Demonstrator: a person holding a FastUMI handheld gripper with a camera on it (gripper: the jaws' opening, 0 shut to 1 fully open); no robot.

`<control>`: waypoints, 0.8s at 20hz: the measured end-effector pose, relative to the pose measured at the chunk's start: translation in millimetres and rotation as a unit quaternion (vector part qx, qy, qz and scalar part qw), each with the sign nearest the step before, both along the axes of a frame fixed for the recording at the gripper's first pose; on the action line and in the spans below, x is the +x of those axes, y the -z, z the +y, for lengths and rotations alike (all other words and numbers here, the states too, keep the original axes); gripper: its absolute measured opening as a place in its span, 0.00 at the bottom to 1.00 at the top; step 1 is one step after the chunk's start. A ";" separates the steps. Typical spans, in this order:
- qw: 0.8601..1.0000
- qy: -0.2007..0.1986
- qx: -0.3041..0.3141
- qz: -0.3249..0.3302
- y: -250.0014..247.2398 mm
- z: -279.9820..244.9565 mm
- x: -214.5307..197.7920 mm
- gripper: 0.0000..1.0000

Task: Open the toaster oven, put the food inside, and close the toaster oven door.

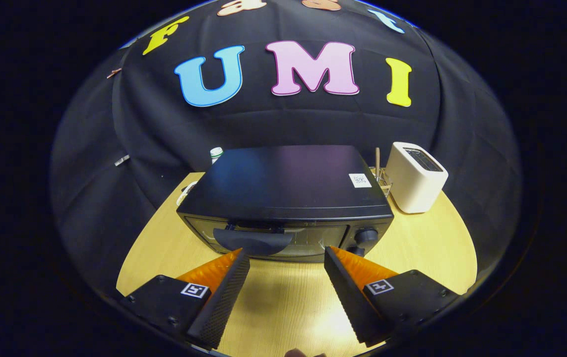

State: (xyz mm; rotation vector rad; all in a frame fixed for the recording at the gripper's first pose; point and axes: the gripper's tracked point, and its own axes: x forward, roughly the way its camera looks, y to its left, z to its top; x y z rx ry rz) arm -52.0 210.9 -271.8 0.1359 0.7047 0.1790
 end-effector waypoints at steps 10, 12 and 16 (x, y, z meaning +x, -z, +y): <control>0.994 0.035 0.020 -0.100 -95.8 -70.1 11.0 0.99; 0.991 0.046 0.027 -0.120 -119.6 -88.2 14.1 0.98; 0.984 0.056 0.037 -0.165 -168.3 -125.0 19.8 0.98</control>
